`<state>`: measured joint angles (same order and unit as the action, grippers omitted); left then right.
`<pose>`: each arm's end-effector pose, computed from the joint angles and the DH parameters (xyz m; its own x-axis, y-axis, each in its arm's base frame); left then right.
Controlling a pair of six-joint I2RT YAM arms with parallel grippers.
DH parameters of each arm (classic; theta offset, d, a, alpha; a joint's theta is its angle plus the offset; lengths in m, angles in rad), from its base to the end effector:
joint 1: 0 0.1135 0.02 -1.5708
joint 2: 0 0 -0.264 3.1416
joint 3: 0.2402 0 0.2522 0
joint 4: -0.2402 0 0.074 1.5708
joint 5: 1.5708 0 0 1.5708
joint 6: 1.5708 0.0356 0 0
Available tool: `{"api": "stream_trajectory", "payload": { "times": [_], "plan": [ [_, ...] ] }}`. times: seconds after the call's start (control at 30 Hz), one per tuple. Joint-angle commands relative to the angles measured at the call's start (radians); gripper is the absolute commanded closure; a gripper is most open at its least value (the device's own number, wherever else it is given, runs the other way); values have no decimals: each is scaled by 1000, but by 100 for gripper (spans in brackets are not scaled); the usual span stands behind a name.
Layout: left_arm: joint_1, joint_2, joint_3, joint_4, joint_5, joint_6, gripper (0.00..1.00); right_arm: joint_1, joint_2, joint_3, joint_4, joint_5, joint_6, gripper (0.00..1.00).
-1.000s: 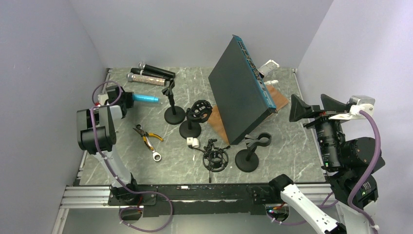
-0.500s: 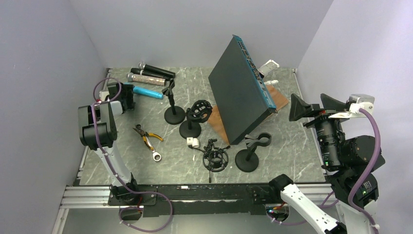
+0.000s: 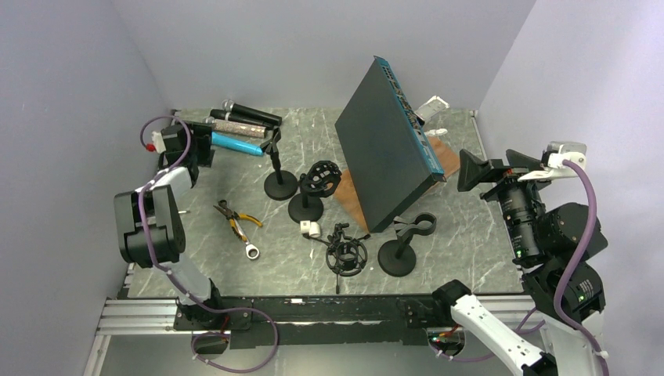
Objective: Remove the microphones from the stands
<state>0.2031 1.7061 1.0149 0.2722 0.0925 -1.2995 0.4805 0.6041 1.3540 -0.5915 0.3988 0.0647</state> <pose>0.3754 0.0739 0.2206 0.0071 -0.9780 -0.2086 -0.4156 0.1869 -0.8902 0.0477 0.0093 0.4912 0.1340 0.1371 -0.9815 -0.0948 0.9876 0.1250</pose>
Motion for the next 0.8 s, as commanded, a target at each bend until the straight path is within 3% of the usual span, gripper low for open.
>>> {"api": "stream_trajectory", "payload": {
  "times": [0.0, 0.37, 0.5, 0.63, 0.77],
  "plan": [
    [-54, -110, 53, 63, 104, 149, 6, 5, 42, 29, -22, 5, 28, 0],
    [-178, -463, 262, -40, 116, 549, 8, 3, 30, -20, 48, 98, 38, 0],
    [-232, -532, 321, -37, 234, 649, 9, 4, 27, -27, 93, 125, 44, 0],
    [-243, -554, 374, 32, 405, 609, 9, 5, 50, 14, 95, 129, 44, 0],
    [-284, -576, 497, -23, 462, 681, 3, 3, 78, 77, 88, 130, 46, 0]
  ]
}}
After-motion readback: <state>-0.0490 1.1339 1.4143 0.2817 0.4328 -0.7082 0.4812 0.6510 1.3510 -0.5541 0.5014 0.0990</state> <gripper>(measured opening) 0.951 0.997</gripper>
